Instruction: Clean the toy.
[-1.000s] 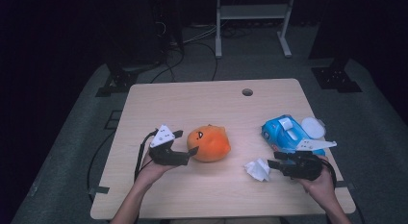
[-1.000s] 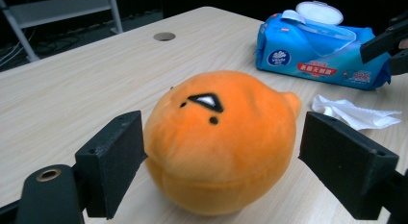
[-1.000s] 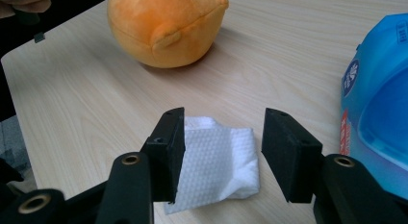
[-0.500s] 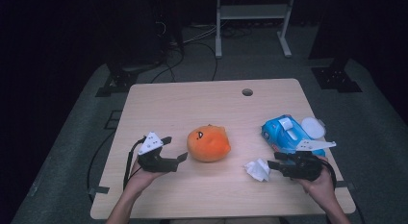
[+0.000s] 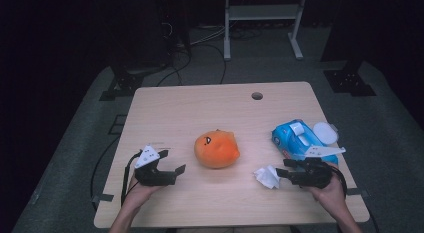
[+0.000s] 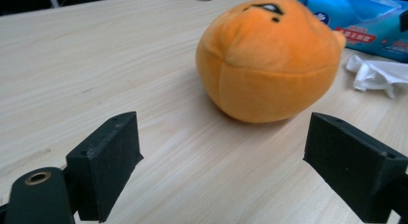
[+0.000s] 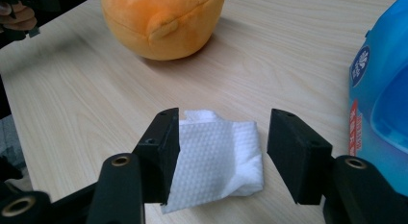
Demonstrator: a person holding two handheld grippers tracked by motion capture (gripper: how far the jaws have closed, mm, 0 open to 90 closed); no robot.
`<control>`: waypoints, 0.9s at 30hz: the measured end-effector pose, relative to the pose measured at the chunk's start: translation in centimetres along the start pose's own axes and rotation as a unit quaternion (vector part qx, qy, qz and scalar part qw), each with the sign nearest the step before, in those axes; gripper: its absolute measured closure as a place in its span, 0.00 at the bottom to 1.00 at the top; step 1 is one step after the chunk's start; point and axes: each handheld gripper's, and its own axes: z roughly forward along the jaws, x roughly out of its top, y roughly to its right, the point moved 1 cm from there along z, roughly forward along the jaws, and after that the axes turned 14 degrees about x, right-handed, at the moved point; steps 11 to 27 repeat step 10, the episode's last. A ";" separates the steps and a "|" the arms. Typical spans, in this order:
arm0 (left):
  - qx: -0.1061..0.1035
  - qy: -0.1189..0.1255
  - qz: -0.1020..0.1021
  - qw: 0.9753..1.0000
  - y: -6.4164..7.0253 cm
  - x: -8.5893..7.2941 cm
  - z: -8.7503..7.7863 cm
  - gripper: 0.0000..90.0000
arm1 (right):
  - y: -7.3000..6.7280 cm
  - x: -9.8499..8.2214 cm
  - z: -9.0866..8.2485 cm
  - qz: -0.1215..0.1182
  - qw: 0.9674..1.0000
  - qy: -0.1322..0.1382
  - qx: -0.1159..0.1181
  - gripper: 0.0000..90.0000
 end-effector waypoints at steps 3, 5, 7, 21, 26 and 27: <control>0.011 -0.004 0.003 1.000 0.0 -0.6 0.2 0.13 | 0.0 -0.2 0.1 0.001 1.000 0.000 0.000 0.48; 0.018 -0.007 0.007 1.000 0.0 -0.8 0.4 0.13 | -0.1 -0.4 0.1 0.002 1.000 0.001 0.003 0.48; 0.018 -0.010 -0.003 1.000 -0.1 -1.2 0.6 0.13 | -0.3 -0.6 0.2 0.004 1.000 0.001 0.004 0.48; 0.019 -0.012 -0.011 1.000 -0.4 -1.5 0.8 0.13 | -0.5 -0.9 0.4 0.001 1.000 0.002 0.006 0.46; 0.019 -0.012 -0.011 1.000 -0.4 -1.5 0.8 0.13 | -0.5 -0.9 0.4 0.001 1.000 0.002 0.006 0.46; 0.019 -0.012 -0.011 1.000 -0.4 -1.5 0.8 0.13 | -0.5 -0.9 0.4 0.001 1.000 0.002 0.006 0.46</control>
